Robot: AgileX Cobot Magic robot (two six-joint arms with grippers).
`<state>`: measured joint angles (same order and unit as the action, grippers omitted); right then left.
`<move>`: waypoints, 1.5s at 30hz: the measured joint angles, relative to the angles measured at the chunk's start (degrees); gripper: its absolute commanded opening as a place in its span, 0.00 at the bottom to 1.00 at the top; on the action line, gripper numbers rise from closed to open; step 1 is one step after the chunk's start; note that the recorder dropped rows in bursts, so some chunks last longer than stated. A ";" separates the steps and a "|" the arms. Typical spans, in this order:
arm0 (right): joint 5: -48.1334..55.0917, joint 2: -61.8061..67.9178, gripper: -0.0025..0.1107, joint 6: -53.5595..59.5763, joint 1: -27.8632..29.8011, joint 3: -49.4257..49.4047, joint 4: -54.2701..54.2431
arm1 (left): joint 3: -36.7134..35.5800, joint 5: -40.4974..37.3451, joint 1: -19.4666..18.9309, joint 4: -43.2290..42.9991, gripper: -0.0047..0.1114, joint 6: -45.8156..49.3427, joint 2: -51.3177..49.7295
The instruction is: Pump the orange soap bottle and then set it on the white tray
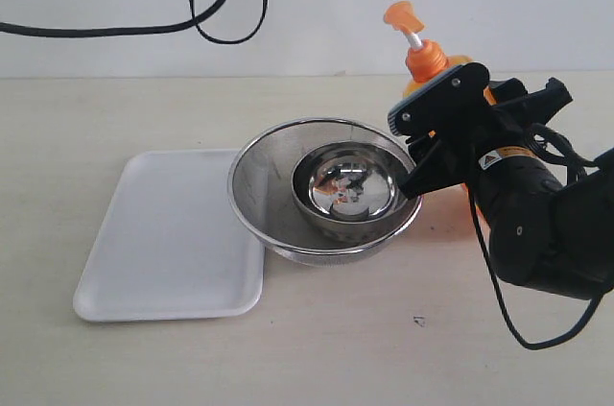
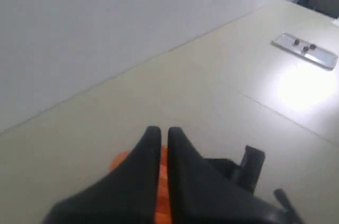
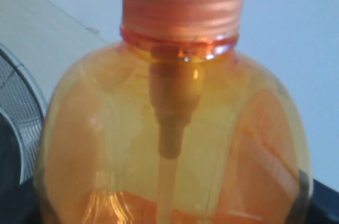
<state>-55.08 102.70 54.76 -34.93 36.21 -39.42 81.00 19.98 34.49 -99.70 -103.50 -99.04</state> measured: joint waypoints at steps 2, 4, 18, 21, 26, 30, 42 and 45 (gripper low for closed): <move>0.00 0.00 0.02 0.00 0.00 0.00 0.00 | 0.00 0.15 0.00 0.00 0.08 16.66 -0.11; 0.00 0.00 0.02 0.00 0.00 0.00 0.00 | 0.25 -0.42 0.00 0.00 0.08 31.53 -0.11; 0.00 0.00 0.02 -0.12 0.00 0.00 0.00 | 0.84 -33.50 0.13 20.79 0.08 34.85 -0.11; 0.00 0.00 0.02 -0.12 0.00 0.00 0.00 | 0.84 -36.90 0.13 32.84 0.08 35.60 -0.11; 0.00 0.00 0.02 -0.34 0.00 0.00 0.00 | 0.84 -44.50 0.13 44.01 0.08 58.04 -0.11; 0.00 0.00 0.02 -0.86 0.00 0.00 0.49 | 0.84 -47.77 0.46 55.07 0.08 93.53 -0.11; 0.14 0.00 0.02 -0.98 0.00 0.00 0.97 | 1.87 -38.17 4.38 90.83 0.08 130.87 -0.11; 0.27 0.00 0.02 -0.98 0.00 0.00 0.97 | 4.03 -37.10 6.73 91.80 0.08 134.26 -0.11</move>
<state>-54.81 102.70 53.77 -34.93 36.21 -38.45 85.03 -17.11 41.23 -7.90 30.75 -99.15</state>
